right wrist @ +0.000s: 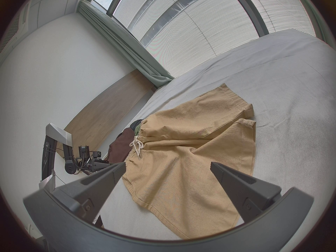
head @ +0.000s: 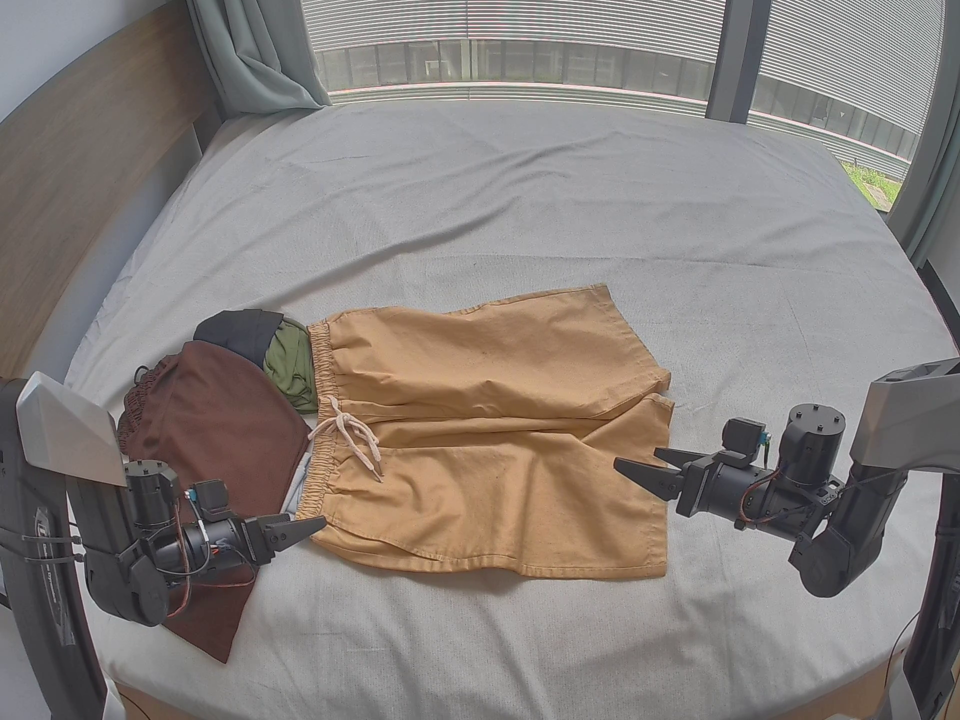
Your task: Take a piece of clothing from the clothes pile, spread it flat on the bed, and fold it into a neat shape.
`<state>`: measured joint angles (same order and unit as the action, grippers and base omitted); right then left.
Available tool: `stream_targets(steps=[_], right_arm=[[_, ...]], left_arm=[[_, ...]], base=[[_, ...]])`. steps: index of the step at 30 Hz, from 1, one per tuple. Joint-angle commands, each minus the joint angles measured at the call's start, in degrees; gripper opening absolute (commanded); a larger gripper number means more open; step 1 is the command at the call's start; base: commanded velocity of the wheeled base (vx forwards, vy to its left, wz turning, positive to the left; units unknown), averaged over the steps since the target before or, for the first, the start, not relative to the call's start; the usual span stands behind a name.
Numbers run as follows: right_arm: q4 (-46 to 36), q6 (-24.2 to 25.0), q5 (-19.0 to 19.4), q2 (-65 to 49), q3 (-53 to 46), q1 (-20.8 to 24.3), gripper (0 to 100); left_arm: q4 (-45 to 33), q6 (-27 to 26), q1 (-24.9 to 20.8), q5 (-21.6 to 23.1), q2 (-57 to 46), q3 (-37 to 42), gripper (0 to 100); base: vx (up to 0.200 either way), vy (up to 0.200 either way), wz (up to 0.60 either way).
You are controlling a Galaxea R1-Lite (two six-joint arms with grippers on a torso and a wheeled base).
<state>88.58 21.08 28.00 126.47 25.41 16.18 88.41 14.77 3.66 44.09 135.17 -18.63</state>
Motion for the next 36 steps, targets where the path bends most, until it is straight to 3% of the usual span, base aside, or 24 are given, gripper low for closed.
stream_targets(steps=[1, 18, 22, 23, 30, 32, 36], right_arm=[[0.0, -0.1, 0.0, 0.4, 0.3, -0.2, 100], [0.0, -0.2, 0.0, 0.8, 0.4, -0.3, 100], [0.0, -0.2, 0.0, 0.9, 0.3, -0.2, 100], [0.0, -0.2, 0.0, 0.9, 0.3, -0.2, 100], [0.0, -1.4, 0.8, 0.9, -2.4, -0.8, 100], [-0.1, -5.9, 4.1, 0.9, -5.1, -1.9, 100], [-0.1, -10.0, 8.5, 2.3, -7.9, -4.6, 100]], left_arm=[[0.0, 0.7, -0.3, -1.6, 2.1, -1.1, 100], [0.0, 0.9, -2.0, -2.1, 4.6, -2.9, 100], [0.1, 0.8, -2.3, -5.1, 5.4, -4.3, 100], [0.1, 0.8, -2.3, -5.2, 5.4, -4.3, 0], [0.1, 0.9, -2.3, -5.2, 5.5, -4.6, 0], [0.1, 0.3, -2.3, -5.2, 5.9, -4.8, 0], [0.1, 0.3, -2.3, -5.1, 5.9, -4.8, 0]], base=[[0.0, 0.0, 0.0], [0.0, 0.0, 0.0], [0.0, 0.0, 0.0], [0.0, 0.0, 0.0], [0.0, 0.0, 0.0], [0.0, 0.0, 0.0], [0.0, 0.0, 0.0]])
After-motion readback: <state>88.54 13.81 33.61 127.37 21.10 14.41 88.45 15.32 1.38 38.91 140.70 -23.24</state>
